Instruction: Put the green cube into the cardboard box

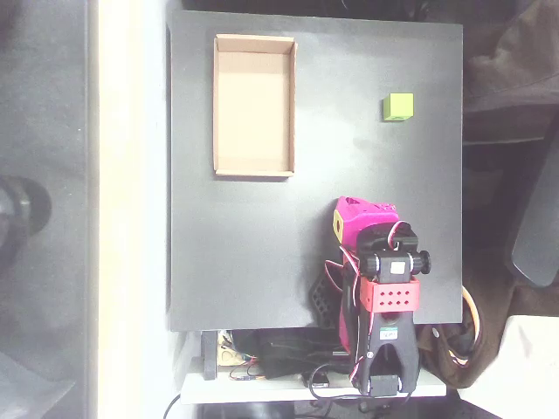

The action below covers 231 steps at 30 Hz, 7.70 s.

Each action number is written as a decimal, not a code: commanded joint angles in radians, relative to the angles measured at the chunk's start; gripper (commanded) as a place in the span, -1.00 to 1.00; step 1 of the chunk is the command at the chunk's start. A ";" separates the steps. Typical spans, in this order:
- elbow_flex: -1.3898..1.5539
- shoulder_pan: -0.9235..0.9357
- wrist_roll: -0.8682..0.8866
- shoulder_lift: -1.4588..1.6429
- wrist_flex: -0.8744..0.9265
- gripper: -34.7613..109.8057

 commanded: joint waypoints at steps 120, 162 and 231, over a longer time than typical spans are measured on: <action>-1.713 0.261 -0.003 -2.100 -0.094 0.02; -1.655 0.224 -0.003 -2.158 -0.259 0.01; -1.654 0.210 -0.002 -1.519 -0.258 -0.35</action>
